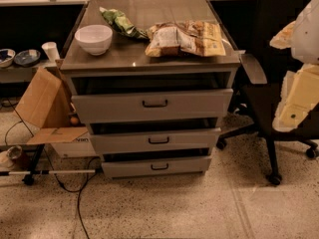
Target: Open top drawer
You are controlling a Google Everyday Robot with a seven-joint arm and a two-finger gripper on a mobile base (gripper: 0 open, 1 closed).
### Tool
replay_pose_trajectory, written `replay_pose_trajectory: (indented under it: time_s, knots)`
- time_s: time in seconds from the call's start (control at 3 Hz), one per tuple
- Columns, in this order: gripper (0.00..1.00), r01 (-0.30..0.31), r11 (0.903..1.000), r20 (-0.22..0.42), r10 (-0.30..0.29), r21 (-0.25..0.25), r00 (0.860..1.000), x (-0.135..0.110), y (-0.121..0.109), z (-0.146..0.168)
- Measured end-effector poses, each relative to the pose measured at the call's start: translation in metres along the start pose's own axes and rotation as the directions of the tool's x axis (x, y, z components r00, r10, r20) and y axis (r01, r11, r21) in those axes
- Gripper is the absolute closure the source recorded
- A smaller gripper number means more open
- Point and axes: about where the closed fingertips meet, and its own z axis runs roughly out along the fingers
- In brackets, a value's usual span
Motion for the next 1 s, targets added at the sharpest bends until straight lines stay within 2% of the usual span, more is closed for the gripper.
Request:
replay_pose_trajectory:
  time_s: [0.33,0.67,1.0]
  knots:
    - [0.00,0.002,1.0000,0.006,-0.002,-0.002,1.000,-0.006,0.003,0.004]
    - [0.00,-0.008,1.0000,0.042,0.009,-0.002,0.999,-0.027,0.013,0.028]
    - [0.00,-0.018,0.9998,0.082,0.019,-0.012,0.996,-0.066,0.017,0.089]
